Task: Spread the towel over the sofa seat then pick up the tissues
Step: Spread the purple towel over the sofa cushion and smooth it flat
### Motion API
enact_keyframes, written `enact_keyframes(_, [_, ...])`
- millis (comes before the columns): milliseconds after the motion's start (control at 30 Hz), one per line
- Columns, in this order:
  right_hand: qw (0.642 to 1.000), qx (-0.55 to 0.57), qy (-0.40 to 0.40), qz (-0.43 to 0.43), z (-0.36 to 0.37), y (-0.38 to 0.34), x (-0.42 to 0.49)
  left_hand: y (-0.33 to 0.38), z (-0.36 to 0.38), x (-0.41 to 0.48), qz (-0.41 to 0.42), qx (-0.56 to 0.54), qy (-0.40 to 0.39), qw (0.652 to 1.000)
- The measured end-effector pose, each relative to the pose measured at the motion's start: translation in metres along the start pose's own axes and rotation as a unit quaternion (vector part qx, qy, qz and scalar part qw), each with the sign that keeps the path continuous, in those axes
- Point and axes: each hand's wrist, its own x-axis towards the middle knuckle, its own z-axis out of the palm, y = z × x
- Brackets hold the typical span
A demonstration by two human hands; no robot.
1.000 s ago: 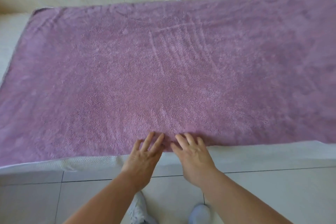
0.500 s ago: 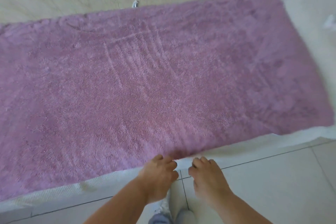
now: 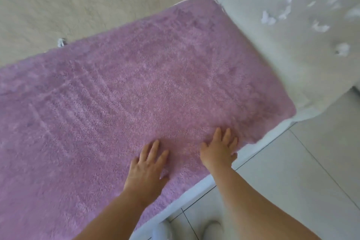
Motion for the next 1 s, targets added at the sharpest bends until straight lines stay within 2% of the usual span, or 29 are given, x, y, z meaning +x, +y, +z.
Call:
enact_keyframes(67, [0.998,0.016,0.018,-0.050,-0.002,-0.015,-0.002,0.018,-0.004,0.015,0.019,-0.005,0.033,0.999])
enact_keyframes(133, [0.991,0.023,-0.007,-0.133,0.005,-0.035,-0.012,0.041,-0.014,0.032,0.032,-0.004,0.058,0.998])
enact_keyframes(167, [0.988,0.028,-0.027,-0.147,0.007,-0.039,-0.013,0.051,-0.017,0.039,0.021,-0.002,0.053,0.998])
enact_keyframes(233, [0.990,0.048,-0.032,-0.129,0.004,-0.032,0.001,0.060,-0.020,0.050,0.007,0.001,0.035,0.999])
enact_keyframes(400, [0.993,0.054,0.042,-0.100,-0.039,0.022,0.067,0.078,-0.024,0.078,0.021,0.044,-0.003,0.999])
enact_keyframes(533, [0.993,0.078,0.084,0.017,-0.077,0.069,0.110,0.136,-0.029,0.119,0.063,0.049,0.024,0.997])
enact_keyframes(567, [0.993,0.081,0.080,0.013,-0.084,0.078,0.115,0.153,-0.032,0.129,0.083,0.046,0.026,0.995])
enact_keyframes(667, [0.993,0.052,0.059,-0.089,-0.098,0.095,0.127,0.194,-0.035,0.152,0.153,0.060,0.024,0.986])
enact_keyframes(700, [0.992,0.053,0.048,-0.100,-0.105,0.101,0.137,0.204,-0.037,0.159,0.170,0.069,0.013,0.983])
enact_keyframes(800, [0.994,0.100,0.046,-0.027,-0.136,0.126,0.185,0.229,-0.043,0.179,0.195,0.088,0.001,0.977])
enact_keyframes(867, [0.990,0.128,0.062,0.026,-0.155,0.138,0.210,0.238,-0.048,0.193,0.193,0.075,0.033,0.978])
enact_keyframes(933, [0.989,0.106,0.102,-0.030,-0.162,0.145,0.223,0.252,-0.055,0.212,0.151,0.067,0.034,0.986])
enact_keyframes(1000, [0.987,0.125,0.067,-0.082,-0.161,0.151,0.231,0.270,-0.064,0.227,0.118,0.066,0.023,0.991])
